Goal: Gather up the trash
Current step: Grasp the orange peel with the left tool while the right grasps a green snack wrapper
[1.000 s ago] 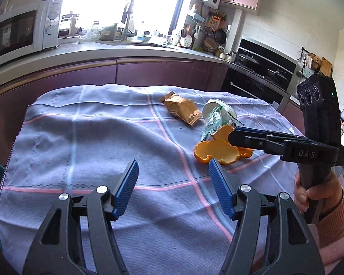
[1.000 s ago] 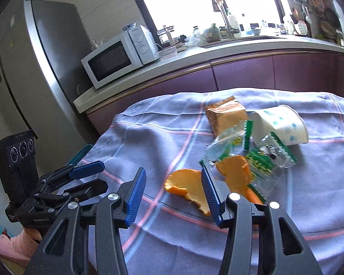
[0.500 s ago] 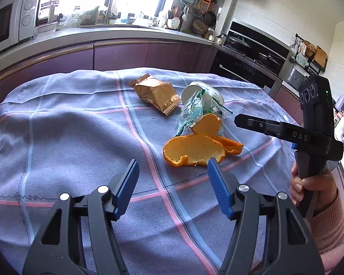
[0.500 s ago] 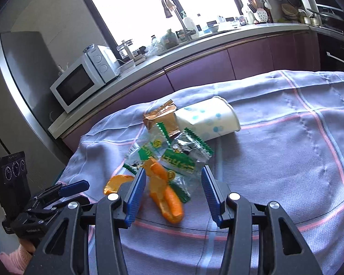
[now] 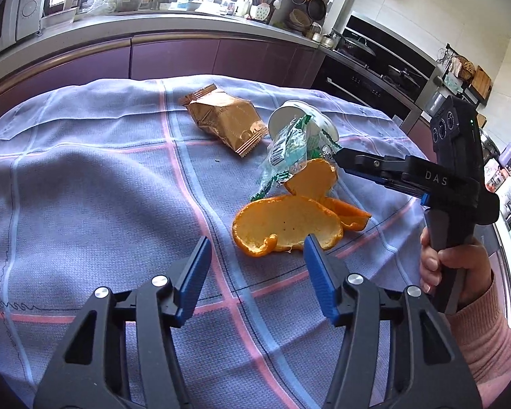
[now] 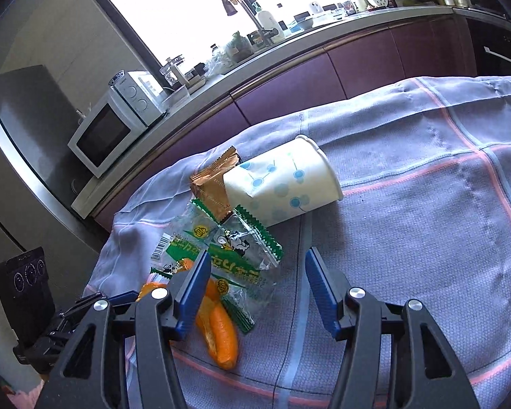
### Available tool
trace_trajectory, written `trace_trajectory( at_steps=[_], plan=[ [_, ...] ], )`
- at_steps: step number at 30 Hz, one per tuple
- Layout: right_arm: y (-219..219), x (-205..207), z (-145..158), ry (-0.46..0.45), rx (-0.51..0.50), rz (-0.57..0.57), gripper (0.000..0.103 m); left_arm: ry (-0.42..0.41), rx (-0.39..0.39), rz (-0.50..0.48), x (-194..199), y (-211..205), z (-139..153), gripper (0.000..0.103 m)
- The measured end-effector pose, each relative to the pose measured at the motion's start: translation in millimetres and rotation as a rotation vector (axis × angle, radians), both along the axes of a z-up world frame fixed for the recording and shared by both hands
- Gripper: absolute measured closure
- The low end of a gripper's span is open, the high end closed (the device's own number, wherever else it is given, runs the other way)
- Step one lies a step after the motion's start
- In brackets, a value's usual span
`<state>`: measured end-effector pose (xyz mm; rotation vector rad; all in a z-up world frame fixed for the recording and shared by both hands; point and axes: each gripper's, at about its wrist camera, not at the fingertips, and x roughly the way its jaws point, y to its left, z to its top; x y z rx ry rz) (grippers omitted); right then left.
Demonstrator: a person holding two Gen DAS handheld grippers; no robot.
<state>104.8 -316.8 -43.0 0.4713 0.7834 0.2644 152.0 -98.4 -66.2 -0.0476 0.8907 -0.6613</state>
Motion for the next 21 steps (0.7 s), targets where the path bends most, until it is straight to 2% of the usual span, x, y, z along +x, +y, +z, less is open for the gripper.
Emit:
trace_trajectory(
  at_steps=[3, 5, 9, 10, 21],
  plan=[
    [-1, 2, -3, 0.015, 0.017, 0.007, 0.055, 0.04, -0.009, -0.011, 7, -2, -5, 0.053],
    [-2, 2, -4, 0.014, 0.026, 0.011, 0.066, 0.056, -0.016, -0.013, 10, -4, -7, 0.063],
    [-1, 0, -3, 0.01, 0.027, 0.016, 0.078, 0.068, -0.026, -0.02, 13, -4, -10, 0.076],
    [-1, -1, -3, 0.009, 0.025, 0.016, 0.079, 0.067, -0.026, -0.021, 12, -5, -10, 0.08],
    [-2, -18, 6, -0.035, -0.03, -0.015, 0.082, 0.055, -0.039, -0.02, 7, 1, -8, 0.085]
  ],
)
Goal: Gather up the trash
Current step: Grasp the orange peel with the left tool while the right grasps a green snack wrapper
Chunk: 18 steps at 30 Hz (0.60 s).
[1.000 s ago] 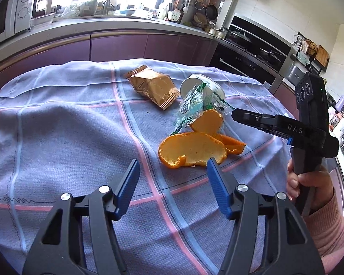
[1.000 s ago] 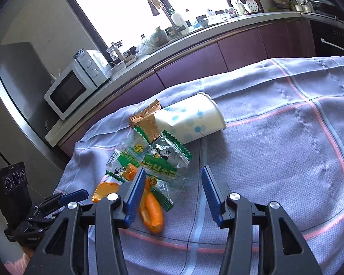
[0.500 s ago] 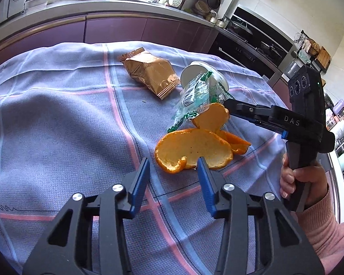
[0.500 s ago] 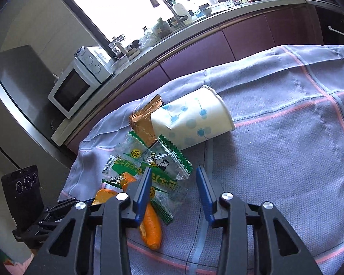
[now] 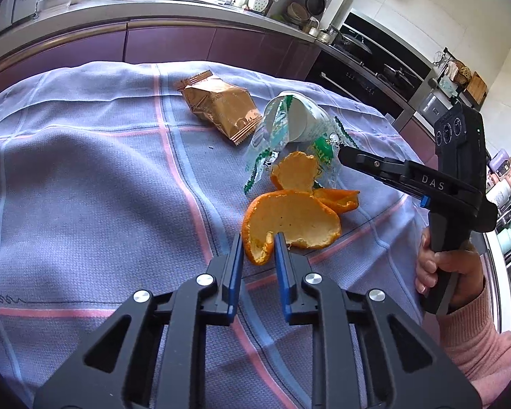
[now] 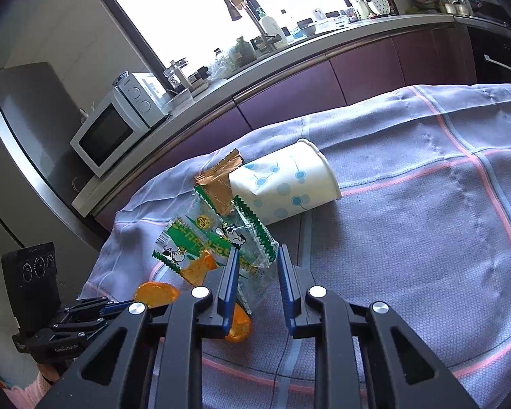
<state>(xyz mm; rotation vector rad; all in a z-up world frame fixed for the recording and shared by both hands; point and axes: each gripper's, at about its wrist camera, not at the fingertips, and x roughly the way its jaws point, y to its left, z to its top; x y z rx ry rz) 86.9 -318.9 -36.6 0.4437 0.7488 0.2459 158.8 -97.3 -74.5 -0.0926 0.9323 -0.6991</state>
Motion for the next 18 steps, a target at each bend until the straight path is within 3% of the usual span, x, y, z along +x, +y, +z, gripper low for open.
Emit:
trace_trajectory(
  at_steps=[18],
  plan=[
    [-3, -21, 30, -0.107, -0.092, -0.073, 0.082, -0.069, -0.027, 0.031, -23, 33, 20, 0.087]
  ],
)
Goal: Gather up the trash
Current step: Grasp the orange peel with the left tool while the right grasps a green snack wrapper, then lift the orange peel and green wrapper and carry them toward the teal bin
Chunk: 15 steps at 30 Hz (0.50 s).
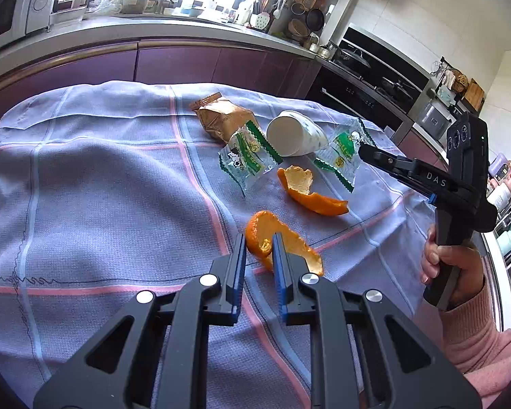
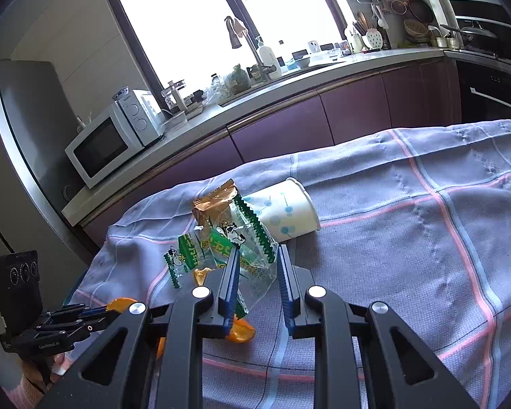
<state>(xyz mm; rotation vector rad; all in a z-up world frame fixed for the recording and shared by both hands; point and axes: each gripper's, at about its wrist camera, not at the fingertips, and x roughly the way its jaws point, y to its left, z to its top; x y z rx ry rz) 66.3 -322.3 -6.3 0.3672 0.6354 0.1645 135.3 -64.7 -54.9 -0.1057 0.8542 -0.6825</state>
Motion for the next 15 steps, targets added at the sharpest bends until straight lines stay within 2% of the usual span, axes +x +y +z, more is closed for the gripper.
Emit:
trace_trajectory(
  at_steps=[7, 15],
  plan=[
    [15, -9, 12, -0.037, 0.005, 0.047, 0.082, -0.021, -0.002, 0.016, -9, 15, 6, 0.087],
    [47, -8, 12, -0.034, 0.022, 0.143, 0.082, -0.04, 0.01, 0.048, -18, 39, 8, 0.088]
  ],
)
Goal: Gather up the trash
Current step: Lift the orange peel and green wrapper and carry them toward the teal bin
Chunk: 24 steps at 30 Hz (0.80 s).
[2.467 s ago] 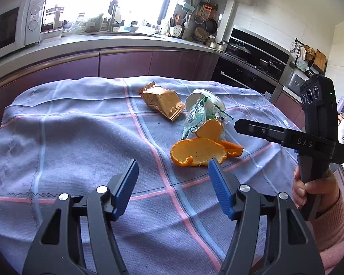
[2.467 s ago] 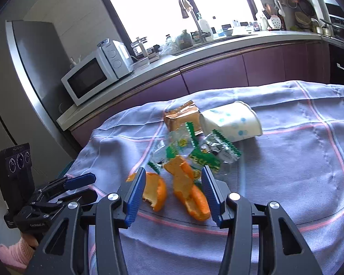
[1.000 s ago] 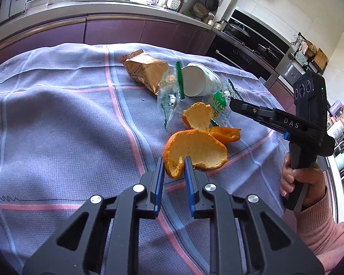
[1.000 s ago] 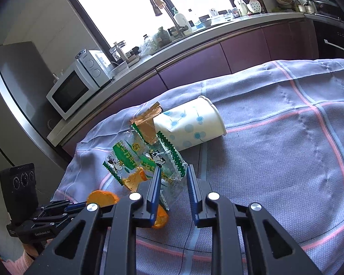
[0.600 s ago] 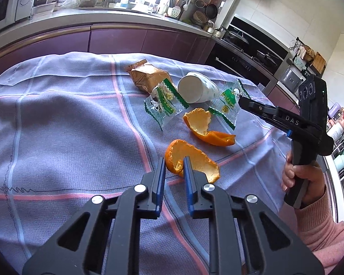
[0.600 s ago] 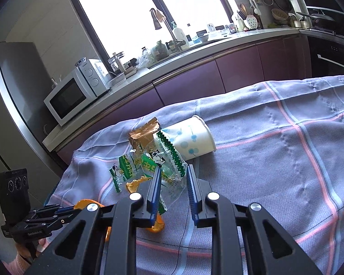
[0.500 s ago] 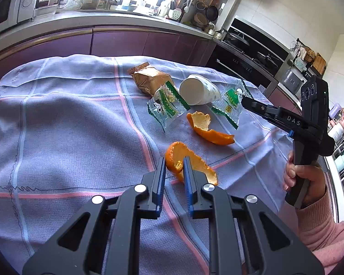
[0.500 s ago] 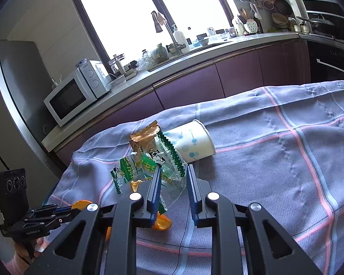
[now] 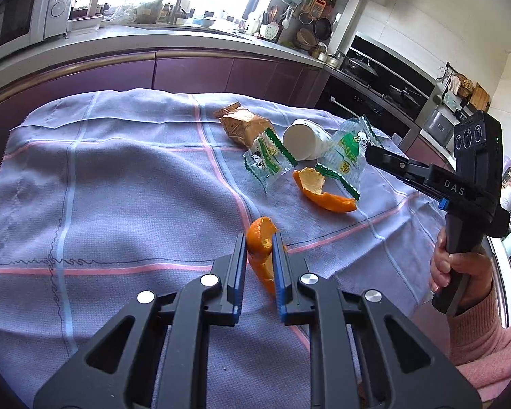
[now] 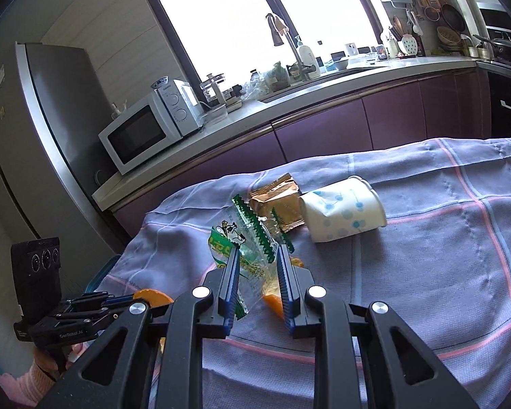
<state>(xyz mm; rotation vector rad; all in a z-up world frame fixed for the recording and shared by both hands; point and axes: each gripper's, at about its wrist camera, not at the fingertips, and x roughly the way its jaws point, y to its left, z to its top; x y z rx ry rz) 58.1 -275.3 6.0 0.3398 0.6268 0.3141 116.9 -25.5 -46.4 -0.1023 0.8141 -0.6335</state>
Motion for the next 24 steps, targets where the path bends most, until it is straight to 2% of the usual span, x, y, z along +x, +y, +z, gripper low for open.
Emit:
trace_trajectory(
  at_steps=[24],
  plan=[
    [78, 12, -2, 0.013, 0.034, 0.194, 0.082, -0.068, -0.006, 0.156, -27, 81, 29, 0.089]
  ],
)
